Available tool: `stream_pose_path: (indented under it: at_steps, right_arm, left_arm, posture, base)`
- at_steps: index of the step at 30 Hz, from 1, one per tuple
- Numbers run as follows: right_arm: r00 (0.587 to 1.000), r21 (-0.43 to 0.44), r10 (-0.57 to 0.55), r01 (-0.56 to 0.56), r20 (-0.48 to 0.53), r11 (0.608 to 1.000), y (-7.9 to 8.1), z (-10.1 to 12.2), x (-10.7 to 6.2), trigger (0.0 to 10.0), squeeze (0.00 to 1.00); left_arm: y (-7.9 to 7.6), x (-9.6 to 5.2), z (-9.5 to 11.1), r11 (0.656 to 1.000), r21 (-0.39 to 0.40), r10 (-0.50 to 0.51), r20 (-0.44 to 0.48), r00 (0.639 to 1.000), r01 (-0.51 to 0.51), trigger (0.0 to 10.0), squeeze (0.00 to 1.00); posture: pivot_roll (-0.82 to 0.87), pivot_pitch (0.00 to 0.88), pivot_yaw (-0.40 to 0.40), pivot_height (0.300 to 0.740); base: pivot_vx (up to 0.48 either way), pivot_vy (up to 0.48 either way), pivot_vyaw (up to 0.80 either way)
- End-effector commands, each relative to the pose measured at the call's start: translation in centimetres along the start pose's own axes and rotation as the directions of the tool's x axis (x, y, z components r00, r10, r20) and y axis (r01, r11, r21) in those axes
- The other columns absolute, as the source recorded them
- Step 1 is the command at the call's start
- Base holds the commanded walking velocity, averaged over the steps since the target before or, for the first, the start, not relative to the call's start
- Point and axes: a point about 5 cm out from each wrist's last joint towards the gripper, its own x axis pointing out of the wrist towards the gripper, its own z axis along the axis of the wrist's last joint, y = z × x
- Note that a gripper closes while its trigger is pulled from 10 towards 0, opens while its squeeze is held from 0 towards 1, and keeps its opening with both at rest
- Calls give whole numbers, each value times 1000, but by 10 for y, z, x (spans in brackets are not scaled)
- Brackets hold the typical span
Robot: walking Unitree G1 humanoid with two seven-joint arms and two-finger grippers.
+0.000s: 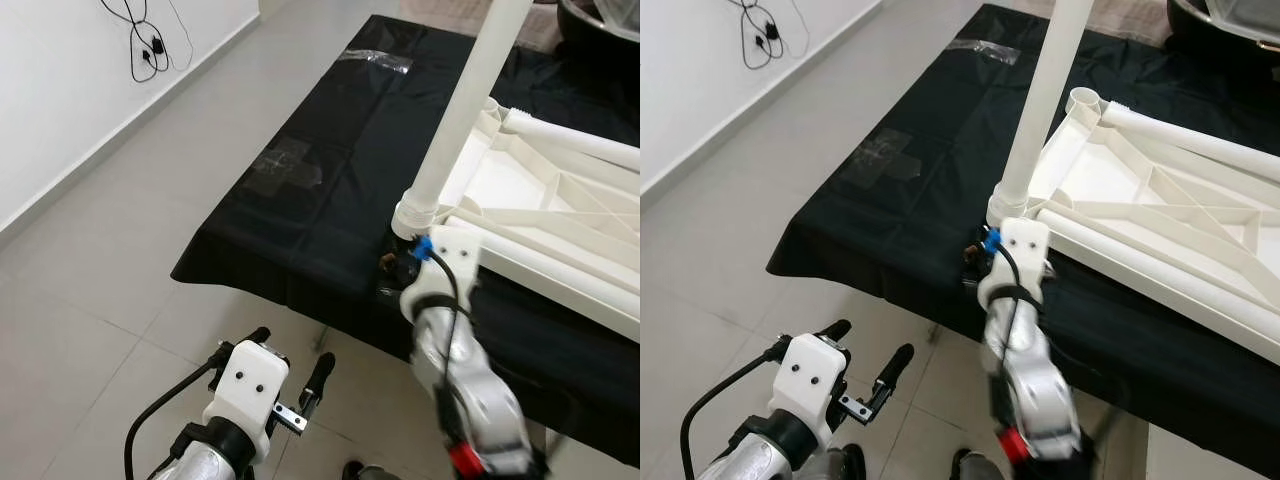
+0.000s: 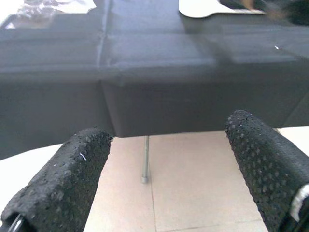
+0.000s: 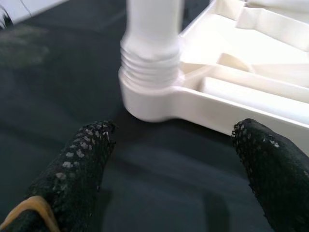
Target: Building children table
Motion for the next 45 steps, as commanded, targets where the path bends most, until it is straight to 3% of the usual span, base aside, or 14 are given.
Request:
stream_pose_path:
  at_steps: [1, 8, 13, 24, 37, 45]
  right_arm:
    - [998, -29, 52, -52, 23, 998, -3, -3, -7, 10000, 0]
    - [989, -57, 143, -141, 29, 988, -3, -13, -15, 10000, 0]
    - [981, -52, 193, -192, 10, 980, 8, -20, -19, 10000, 0]
    - [968, -39, 243, -240, 67, 970, 19, -15, -9, 10000, 0]
    - [963, -61, 267, -265, 20, 962, 28, -29, -7, 10000, 0]
    - [964, -62, 267, -266, 9, 962, 31, -35, -5, 10000, 0]
  left_arm:
    - [1, 0, -7, 1000, -3, 11, -24, 1000, -11, 10000, 0]
    - [13, 3, -13, 995, 4, 100, -45, 994, -100, 10000, 0]
    - [15, 7, -14, 991, 2, 131, -32, 991, -131, 10000, 0]
    - [21, 12, -12, 976, -30, 214, -4, 977, -214, 10000, 0]
    - [25, 17, -19, 969, -47, 240, -25, 970, -241, 10000, 0]
    - [27, 20, -22, 971, -47, 234, -36, 972, -236, 10000, 0]
  posture:
    - [71, 187, -57, 740]
    - [66, 157, -55, 740]
    - [69, 121, -55, 740]
    - [65, 78, -53, 740]
    - [66, 68, -48, 740]
    - [67, 66, -48, 740]
  base:
    - [0, 0, 0]
    - [0, 0, -546]
    - [0, 0, -800]
    - [0, 0, -797]
    - [0, 0, -784]
    - [0, 343, 0]
